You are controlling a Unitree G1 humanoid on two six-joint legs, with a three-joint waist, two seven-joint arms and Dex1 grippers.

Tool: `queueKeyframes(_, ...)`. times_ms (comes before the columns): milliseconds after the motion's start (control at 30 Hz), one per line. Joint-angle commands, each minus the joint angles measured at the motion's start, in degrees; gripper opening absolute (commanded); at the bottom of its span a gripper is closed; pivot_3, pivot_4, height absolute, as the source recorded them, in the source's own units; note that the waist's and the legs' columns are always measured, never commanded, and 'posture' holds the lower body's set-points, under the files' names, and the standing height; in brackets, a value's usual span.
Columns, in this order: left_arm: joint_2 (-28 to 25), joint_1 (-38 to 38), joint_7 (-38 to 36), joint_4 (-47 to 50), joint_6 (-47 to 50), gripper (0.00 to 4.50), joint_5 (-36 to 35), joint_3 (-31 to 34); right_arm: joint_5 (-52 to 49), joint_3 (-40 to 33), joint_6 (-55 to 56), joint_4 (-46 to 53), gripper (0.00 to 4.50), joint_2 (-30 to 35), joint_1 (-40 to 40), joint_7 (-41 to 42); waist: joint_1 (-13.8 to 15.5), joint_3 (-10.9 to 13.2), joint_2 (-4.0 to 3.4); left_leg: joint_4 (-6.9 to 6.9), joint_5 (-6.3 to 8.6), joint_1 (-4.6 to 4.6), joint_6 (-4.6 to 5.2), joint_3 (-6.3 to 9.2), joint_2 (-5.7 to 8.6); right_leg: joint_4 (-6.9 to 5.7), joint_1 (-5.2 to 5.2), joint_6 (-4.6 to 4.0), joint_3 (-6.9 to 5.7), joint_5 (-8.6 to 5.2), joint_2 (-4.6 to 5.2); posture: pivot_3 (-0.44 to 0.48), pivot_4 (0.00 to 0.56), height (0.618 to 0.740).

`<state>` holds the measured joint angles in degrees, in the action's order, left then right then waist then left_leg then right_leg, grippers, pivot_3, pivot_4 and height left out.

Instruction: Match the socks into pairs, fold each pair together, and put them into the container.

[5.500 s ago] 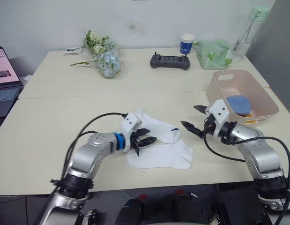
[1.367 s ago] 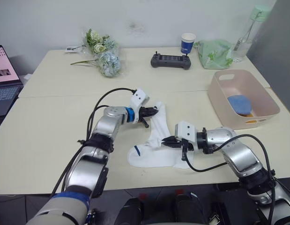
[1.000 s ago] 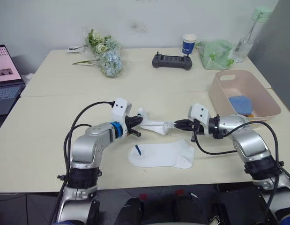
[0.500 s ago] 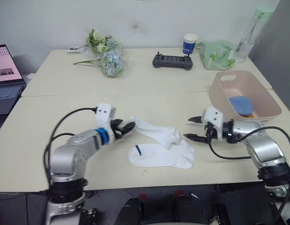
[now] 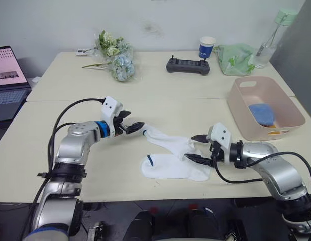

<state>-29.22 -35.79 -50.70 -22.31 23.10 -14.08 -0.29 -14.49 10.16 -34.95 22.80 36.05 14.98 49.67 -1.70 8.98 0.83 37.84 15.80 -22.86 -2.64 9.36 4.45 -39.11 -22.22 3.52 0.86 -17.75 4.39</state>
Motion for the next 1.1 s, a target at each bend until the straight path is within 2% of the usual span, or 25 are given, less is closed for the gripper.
queueKeyframes(33, 1.1, -2.8, -1.6, -4.8, -4.2, 3.9, 2.2, -2.1, 2.9, 2.2, 3.5, 1.7, 3.64, 1.2, -0.3, -0.5, -0.1, 0.0, 0.0, 0.0, 0.0, 0.0, 0.0, 0.0, 0.0, 0.0, 0.0, 0.0, 0.0, 0.0, 0.0, 0.0, 0.15, 0.74)
queueKeyframes(133, 1.5, -3.7, -3.3, -7.9, -6.4, 2.88, 4.2, -4.5, 7.6, 5.1, 8.7, -1.2, 3.0, 1.7, 0.2, -1.0, -0.2, 0.0, 0.0, -0.01, 0.0, 0.0, 0.0, 0.0, -0.01, -0.01, -0.02, 0.0, -0.01, 0.0, -0.02, 0.0, 0.15, 0.74)
queueKeyframes(400, 0.7, -1.6, -3.6, -6.0, -7.0, 0.2, 4.0, -3.7, 12.0, 5.0, 17.6, -5.0, 0.08, 3.1, 0.9, -0.5, -0.2, 0.0, 0.01, 0.0, 0.0, 0.0, 0.0, 0.0, -0.02, -0.05, -0.05, 0.0, 0.01, 0.0, -0.04, 0.0, 0.15, 0.74)
queueKeyframes(433, 0.7, -1.1, -3.4, -4.8, -6.2, 0.04, 3.6, -3.3, 12.1, 4.7, 18.2, -5.4, 0.0, 3.2, 1.2, -0.4, -0.2, 0.0, 0.01, 0.0, 0.0, 0.01, 0.0, 0.0, -0.02, -0.05, -0.05, 0.0, 0.01, 0.0, -0.04, 0.0, 0.15, 0.74)
queueKeyframes(633, 1.0, 4.8, 1.1, 9.5, 5.7, 0.04, -1.3, 0.8, 13.3, 2.6, 22.9, -10.5, 0.0, 3.4, 6.0, -1.0, -0.2, 0.0, 0.01, 0.0, 0.0, 0.0, 0.0, 0.02, -0.03, -0.06, -0.04, 0.0, 0.02, 0.0, -0.04, 0.0, 0.15, 0.74)
queueKeyframes(733, 2.2, 9.0, 6.8, 20.3, 16.9, 0.04, -5.5, 4.2, 15.9, 1.6, 26.5, -16.2, 0.0, 3.1, 9.4, -3.5, -0.3, 0.0, 0.01, 0.0, 0.0, 0.01, 0.0, 0.01, -0.05, -0.07, -0.05, 0.0, 0.04, 0.0, -0.05, 0.0, 0.15, 0.74)
queueKeyframes(833, 5.4, 12.2, 14.0, 28.5, 25.1, 0.04, -7.9, 6.4, 17.8, 2.5, 29.6, -22.6, 0.0, 3.9, 11.2, -2.4, -0.2, 0.0, 0.01, 0.0, 0.0, 0.02, 0.0, -0.01, -0.05, -0.06, -0.03, 0.0, 0.06, 0.0, -0.05, 0.0, 0.15, 0.74)
queueKeyframes(933, 10.6, 13.6, 22.0, 30.5, 26.1, 0.04, -6.7, 7.4, 21.0, 3.9, 33.9, -31.2, 0.0, 3.5, 13.4, -3.1, 0.1, 0.0, 0.01, 0.04, 0.0, 0.02, 0.0, -0.02, -0.02, -0.02, 0.03, 0.0, 0.04, 0.0, -0.02, 0.0, 0.15, 0.74)
queueKeyframes(1000, 12.4, 13.7, 24.4, 29.8, 23.8, 0.04, -5.4, 7.1, 22.7, 4.4, 37.2, -35.2, 0.0, 3.6, 14.6, -3.8, 0.0, 0.0, 0.02, 0.05, 0.0, 0.02, 0.0, -0.05, -0.02, -0.02, 0.03, 0.01, 0.05, 0.01, -0.02, 0.0, 0.15, 0.74)
queueKeyframes(1067, 13.4, 13.9, 25.1, 30.0, 23.1, 0.0, -5.7, 6.6, 23.2, 4.2, 39.4, -36.8, 0.44, 4.0, 14.7, -3.4, -0.1, 0.0, 0.01, 0.02, 0.0, 0.03, -0.01, -0.09, -0.04, -0.04, -0.01, 0.01, 0.07, 0.01, -0.02, 0.0, 0.15, 0.74)
queueKeyframes(1100, 13.3, 14.3, 24.9, 30.6, 23.8, 0.22, -6.2, 6.2, 22.3, 3.7, 39.2, -36.2, 0.69, 4.5, 14.0, -1.9, -0.1, 0.0, 0.01, 0.01, 0.0, 0.03, -0.01, -0.09, -0.05, -0.04, -0.01, 0.01, 0.06, 0.01, -0.03, 0.0, 0.15, 0.74)
